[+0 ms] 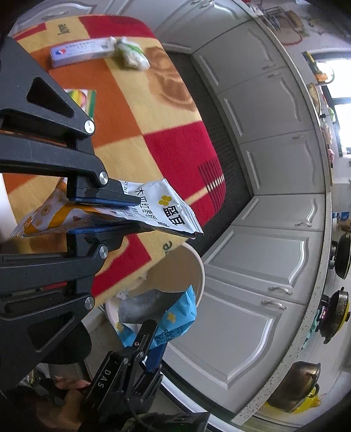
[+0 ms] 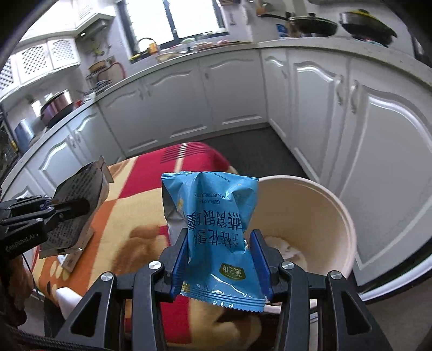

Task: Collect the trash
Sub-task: 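Carry the wrapper and blue packet over the bucket and release both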

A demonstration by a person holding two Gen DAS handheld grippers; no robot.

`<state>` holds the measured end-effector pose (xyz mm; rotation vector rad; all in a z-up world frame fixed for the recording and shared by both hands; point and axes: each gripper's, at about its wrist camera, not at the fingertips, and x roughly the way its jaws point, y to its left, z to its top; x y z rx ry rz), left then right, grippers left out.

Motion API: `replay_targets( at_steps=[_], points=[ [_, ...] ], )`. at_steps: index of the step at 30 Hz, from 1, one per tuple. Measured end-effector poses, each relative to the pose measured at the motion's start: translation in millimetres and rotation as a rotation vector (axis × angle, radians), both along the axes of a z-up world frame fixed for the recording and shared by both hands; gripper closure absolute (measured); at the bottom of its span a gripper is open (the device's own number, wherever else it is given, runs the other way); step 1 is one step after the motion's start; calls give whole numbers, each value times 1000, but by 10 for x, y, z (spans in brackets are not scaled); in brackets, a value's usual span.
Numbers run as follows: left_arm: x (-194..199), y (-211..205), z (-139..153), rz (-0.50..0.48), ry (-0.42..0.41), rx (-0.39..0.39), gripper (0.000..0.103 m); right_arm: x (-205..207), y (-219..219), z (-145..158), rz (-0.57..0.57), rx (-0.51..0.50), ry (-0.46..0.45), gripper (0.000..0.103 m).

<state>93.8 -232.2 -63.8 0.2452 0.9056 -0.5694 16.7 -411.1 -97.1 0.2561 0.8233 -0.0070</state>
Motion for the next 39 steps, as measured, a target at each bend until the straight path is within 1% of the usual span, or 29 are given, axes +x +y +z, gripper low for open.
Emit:
replay_targets(
  at_steps=[9, 16, 18, 21, 31, 35, 37, 38, 39],
  points=[
    [88, -363, -112, -53, 38, 9, 93, -75, -300, -105, -71, 3, 25, 60],
    [86, -655, -187, -103, 41, 27, 93, -105, -537, -278, -129, 17, 70, 60],
    [95, -737, -213, -115, 54, 27, 93, -121, -582, -312, -141, 23, 76, 60],
    [146, -844, -267, -135, 98, 9, 93, -143, -635, -345, -157, 26, 77, 60],
    [256, -1094, -379, -145, 173, -37, 93, -142, -797, -552, -207, 39, 134, 59],
    [281, -1160, -426, -147, 178, -50, 93, -121, -836, -623, -224, 40, 146, 59],
    [300, -1188, -445, -145, 182, -63, 92, -94, -861, -646, -233, 39, 150, 54],
    [315, -1199, -456, -140, 189, -74, 92, -80, -867, -655, -240, 33, 150, 43],
    [330, -1199, -468, -137, 198, -82, 91, -57, -863, -662, -243, 27, 150, 36]
  ],
)
